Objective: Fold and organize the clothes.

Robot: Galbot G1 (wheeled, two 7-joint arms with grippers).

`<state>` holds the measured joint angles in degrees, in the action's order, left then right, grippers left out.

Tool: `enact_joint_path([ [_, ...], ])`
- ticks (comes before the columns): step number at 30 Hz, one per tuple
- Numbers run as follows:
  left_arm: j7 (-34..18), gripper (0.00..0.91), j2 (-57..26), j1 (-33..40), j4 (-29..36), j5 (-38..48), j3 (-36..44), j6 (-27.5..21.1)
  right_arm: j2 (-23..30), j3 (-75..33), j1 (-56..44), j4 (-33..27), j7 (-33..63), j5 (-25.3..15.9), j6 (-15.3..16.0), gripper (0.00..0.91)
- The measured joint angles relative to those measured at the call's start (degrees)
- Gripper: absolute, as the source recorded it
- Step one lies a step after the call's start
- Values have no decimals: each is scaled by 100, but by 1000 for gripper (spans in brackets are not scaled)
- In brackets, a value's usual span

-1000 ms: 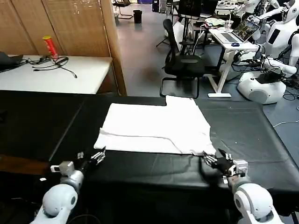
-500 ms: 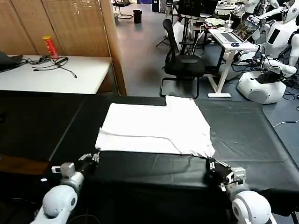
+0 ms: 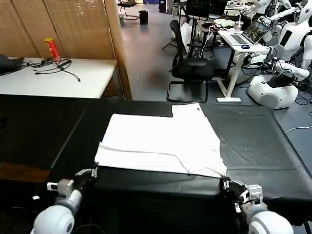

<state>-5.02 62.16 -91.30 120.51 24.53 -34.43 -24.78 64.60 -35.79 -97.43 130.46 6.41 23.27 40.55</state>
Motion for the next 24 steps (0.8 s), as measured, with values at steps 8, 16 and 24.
enact_joint_path([
  [8,36,0,-64,-640,295,-76,-297,15,69,24,-207,161,12,-59,-2,39],
  [16,4,878,-3,-1028,459,-90,-522,-11,61,24,-321,313,-19,-63,68,878],
  [24,-11,878,90,-1235,749,-426,-638,-496,-94,-147,-647,707,-19,-42,164,878],
])
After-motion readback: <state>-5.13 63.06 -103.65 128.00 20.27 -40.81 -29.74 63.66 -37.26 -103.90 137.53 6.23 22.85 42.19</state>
